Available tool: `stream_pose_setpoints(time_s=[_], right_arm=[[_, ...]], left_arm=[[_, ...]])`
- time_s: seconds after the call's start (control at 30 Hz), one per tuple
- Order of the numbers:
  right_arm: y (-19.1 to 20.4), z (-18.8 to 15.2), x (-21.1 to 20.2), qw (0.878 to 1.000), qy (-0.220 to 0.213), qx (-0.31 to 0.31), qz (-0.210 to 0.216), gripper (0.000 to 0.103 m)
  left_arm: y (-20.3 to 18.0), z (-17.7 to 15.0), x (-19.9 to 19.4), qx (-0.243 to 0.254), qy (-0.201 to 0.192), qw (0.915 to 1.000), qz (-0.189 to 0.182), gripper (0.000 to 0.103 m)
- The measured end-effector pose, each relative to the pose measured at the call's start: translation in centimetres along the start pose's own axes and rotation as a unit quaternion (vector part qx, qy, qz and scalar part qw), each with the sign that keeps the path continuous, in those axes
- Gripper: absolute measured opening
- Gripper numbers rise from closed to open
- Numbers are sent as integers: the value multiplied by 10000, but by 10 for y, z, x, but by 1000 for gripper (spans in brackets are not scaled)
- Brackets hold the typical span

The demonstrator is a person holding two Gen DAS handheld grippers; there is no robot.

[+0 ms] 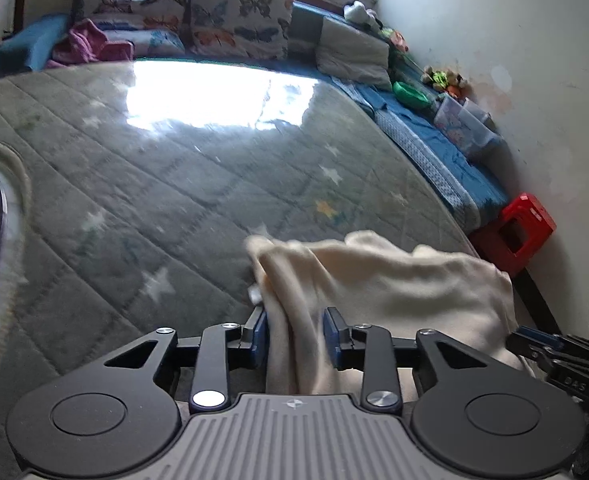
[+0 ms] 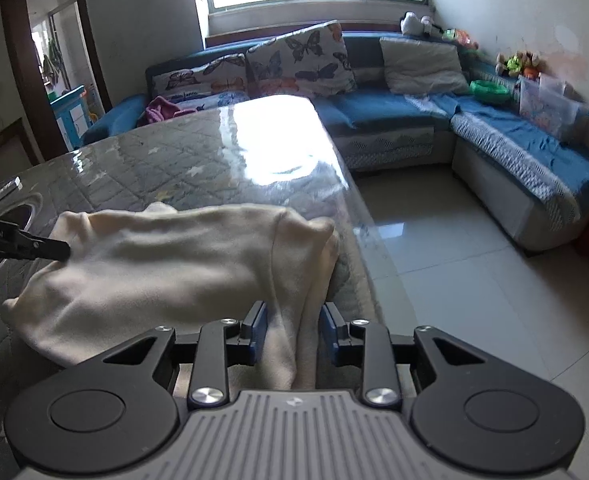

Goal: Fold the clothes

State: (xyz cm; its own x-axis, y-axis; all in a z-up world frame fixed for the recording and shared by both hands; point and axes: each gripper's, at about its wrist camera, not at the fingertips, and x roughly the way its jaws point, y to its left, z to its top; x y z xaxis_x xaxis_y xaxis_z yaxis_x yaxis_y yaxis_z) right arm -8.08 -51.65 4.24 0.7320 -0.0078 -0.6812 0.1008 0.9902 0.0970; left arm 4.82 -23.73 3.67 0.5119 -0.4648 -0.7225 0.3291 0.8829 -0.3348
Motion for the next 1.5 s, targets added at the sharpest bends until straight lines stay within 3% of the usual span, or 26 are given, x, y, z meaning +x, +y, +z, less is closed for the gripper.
stream_pose_setpoints(time_s=[0.27,0.43,0.83,1.17,1.5], right_arm=[[8,26,9,9996,-285,-67,56,29],[17,35,32,9996,-158,-178,158,29],[17,37,60,9997,-40,-226,84,36],[37,28,28,9974,-134,-616,338,50],[49,-15,-14,9958,-163,-848,312,50]], left_arm=[[-13,22,-3,107,-253,9996,-111,32],[-32,22,12,272,-143,9991,-297,32],[-38,23,49,402,137,9987,-278,31],[-38,18,32,395,17,9987,-325,31],[-45,-18,-9,824,-161,9949,-566,31]])
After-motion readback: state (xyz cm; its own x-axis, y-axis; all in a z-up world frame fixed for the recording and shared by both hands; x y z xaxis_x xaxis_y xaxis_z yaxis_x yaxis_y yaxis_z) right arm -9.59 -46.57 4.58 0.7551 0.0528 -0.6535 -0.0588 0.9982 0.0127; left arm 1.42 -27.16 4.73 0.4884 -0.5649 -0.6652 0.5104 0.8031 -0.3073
